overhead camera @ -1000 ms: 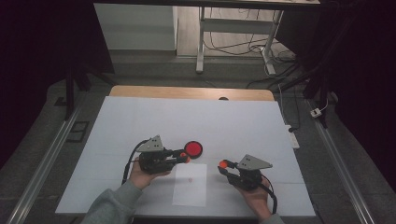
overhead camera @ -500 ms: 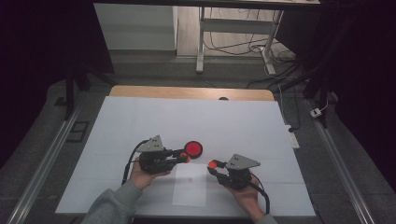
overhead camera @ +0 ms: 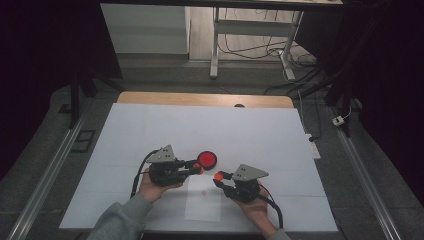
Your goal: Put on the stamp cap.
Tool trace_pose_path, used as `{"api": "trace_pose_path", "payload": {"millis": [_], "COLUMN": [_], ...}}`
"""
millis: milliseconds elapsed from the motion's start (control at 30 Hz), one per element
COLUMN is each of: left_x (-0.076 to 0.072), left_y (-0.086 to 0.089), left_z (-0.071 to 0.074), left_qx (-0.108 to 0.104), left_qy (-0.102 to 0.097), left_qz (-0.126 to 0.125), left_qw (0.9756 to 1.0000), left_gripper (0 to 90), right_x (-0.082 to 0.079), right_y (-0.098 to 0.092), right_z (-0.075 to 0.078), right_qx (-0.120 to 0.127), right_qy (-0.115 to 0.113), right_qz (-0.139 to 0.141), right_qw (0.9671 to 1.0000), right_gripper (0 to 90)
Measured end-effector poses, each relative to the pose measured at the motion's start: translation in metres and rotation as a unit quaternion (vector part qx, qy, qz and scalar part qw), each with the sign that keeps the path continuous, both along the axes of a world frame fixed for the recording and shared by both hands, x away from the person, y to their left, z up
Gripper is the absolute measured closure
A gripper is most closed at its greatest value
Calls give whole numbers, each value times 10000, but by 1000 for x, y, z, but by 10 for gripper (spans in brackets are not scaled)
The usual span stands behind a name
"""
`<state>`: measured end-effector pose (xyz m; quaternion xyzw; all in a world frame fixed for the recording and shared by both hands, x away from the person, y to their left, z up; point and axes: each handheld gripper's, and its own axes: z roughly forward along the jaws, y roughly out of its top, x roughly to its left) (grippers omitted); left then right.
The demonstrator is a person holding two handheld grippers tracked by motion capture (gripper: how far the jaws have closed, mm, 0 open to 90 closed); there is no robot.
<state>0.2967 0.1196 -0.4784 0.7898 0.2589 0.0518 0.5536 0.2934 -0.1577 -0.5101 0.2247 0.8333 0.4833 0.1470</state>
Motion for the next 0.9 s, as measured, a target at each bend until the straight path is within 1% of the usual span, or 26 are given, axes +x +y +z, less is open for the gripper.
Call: {"api": "trace_pose_path", "payload": {"millis": [167, 200, 233, 267, 333, 367, 433, 533, 567, 600, 900], "left_x": [0, 0, 0, 0, 0, 0, 0, 0, 0, 0, -1], "left_y": [0, -1, -1, -1, -1, -1, -2, -4, -4, -4, -11], "left_z": [0, 0, 0, 0, 0, 0, 0, -1, -1, -1, -2], "left_qx": [4, 6, 7, 6, -3, -2, 14, 28, 35, 35, 44], "left_qy": [-7, -7, -5, -4, -15, -16, -5, 4, 2, 3, 4], "left_qz": [-14, -16, -16, -14, -10, -8, -25, -40, -48, -52, -118], "left_qw": [10000, 10000, 10000, 10000, 10000, 10000, 10000, 10000, 10000, 10000, 9999], "left_gripper": [716, 717, 716, 716, 716, 716, 716, 716, 716, 715, 715], "right_x": [1, 0, 0, 1, 0, 0, 0, 0, 0, 0, 0], "right_y": [10, 11, 13, 14, 18, 19, 22, 24, 25, 25, 30], "right_z": [-1, -1, -2, -1, -2, -1, -2, -2, -2, -2, -2], "right_qx": [35, -5, 64, 27, 65, 24, 41, 27, 74, 32, 41], "right_qy": [4, -2, 1, -2, 0, -7, -13, -6, -9, -7, -5], "right_qz": [115, 112, 135, 149, 162, 184, 201, 241, 243, 250, 317], "right_qw": [9999, 9999, 9999, 9999, 9998, 9998, 9998, 9997, 9997, 9997, 9995], "right_gripper": [644, 645, 644, 644, 644, 644, 644, 644, 644, 645, 644]}}
